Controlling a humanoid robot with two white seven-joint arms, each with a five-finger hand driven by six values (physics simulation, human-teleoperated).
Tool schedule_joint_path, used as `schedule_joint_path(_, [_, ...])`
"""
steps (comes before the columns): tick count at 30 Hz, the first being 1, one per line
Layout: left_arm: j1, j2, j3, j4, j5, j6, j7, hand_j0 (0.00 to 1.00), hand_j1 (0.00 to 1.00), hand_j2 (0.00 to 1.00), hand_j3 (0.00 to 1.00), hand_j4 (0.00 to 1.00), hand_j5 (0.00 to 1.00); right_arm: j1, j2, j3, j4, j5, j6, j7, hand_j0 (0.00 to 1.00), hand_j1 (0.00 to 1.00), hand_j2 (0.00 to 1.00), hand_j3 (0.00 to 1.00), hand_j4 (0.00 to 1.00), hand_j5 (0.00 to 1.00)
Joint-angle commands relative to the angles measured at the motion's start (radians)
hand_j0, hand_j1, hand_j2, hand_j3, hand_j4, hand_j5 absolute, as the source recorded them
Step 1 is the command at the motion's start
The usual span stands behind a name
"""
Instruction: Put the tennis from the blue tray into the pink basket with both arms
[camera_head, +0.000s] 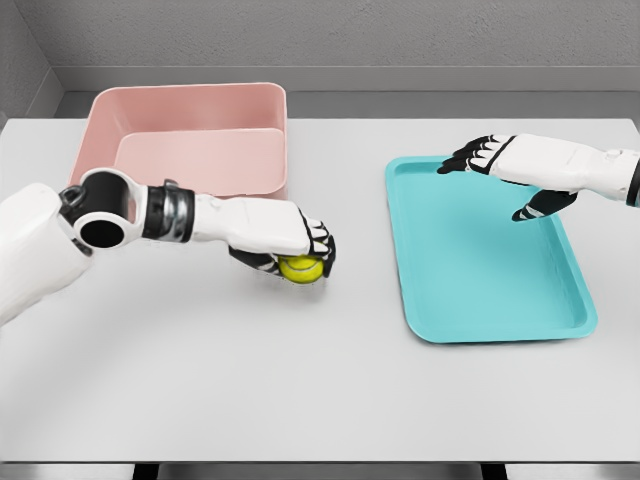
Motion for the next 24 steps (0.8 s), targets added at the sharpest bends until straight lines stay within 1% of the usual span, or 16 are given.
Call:
schedule_joint_path(1, [-0.002, 0.01, 0.002, -0.005, 0.037, 0.002, 0.0, 0.44, 0.44, 0.44, 0.44, 0.44, 0.44, 0.0, -0.001, -0.001, -0.001, -0.005, 0.002, 0.0, 1.0, 1.0, 1.0, 1.0, 1.0, 1.0])
schedule_joint_path(2, [-0.026, 0.033, 0.007, -0.005, 0.059, 0.002, 0.0, 0.44, 0.44, 0.44, 0.44, 0.44, 0.44, 0.0, 0.0, -0.001, -0.001, -0.007, 0.002, 0.0, 1.0, 1.0, 1.0, 1.0, 1.0, 1.0])
schedule_joint_path(4, [-0.046, 0.047, 0.008, -0.004, 0.07, 0.002, 0.0, 0.44, 0.44, 0.44, 0.44, 0.44, 0.44, 0.0, 0.0, -0.001, -0.001, -0.007, 0.002, 0.0, 1.0, 1.0, 1.0, 1.0, 1.0, 1.0])
schedule_joint_path(9, [-0.087, 0.053, 0.008, 0.01, 0.099, 0.002, 0.0, 0.44, 0.44, 0.44, 0.44, 0.44, 0.44, 0.0, 0.0, -0.001, -0.001, -0.005, 0.002, 0.0, 1.0, 1.0, 1.0, 1.0, 1.0, 1.0])
schedule_joint_path(15, [-0.138, 0.053, 0.008, 0.078, 0.11, 0.002, 0.0, 0.44, 0.44, 0.44, 0.44, 0.44, 0.44, 0.0, 0.002, -0.001, -0.001, -0.007, 0.002, 0.0, 1.0, 1.0, 1.0, 1.0, 1.0, 1.0])
schedule_joint_path(16, [-0.143, 0.051, 0.008, 0.093, 0.11, 0.002, 0.0, 0.44, 0.44, 0.44, 0.44, 0.44, 0.44, 0.0, 0.002, -0.001, -0.001, -0.007, 0.002, 0.001, 1.0, 1.0, 1.0, 1.0, 1.0, 1.0])
schedule_joint_path(22, [-0.164, 0.053, 0.034, 0.125, 0.123, 0.002, 0.001, 0.44, 0.44, 0.44, 0.44, 0.44, 0.44, 0.0, 0.002, -0.001, -0.001, -0.007, 0.002, 0.0, 1.0, 1.0, 1.0, 1.0, 1.0, 1.0])
schedule_joint_path(24, [-0.178, 0.053, 0.033, 0.159, 0.123, 0.002, 0.001, 0.44, 0.44, 0.44, 0.44, 0.44, 0.44, 0.0, 0.002, -0.001, -0.001, -0.005, 0.002, 0.0, 1.0, 1.0, 1.0, 1.0, 1.0, 1.0])
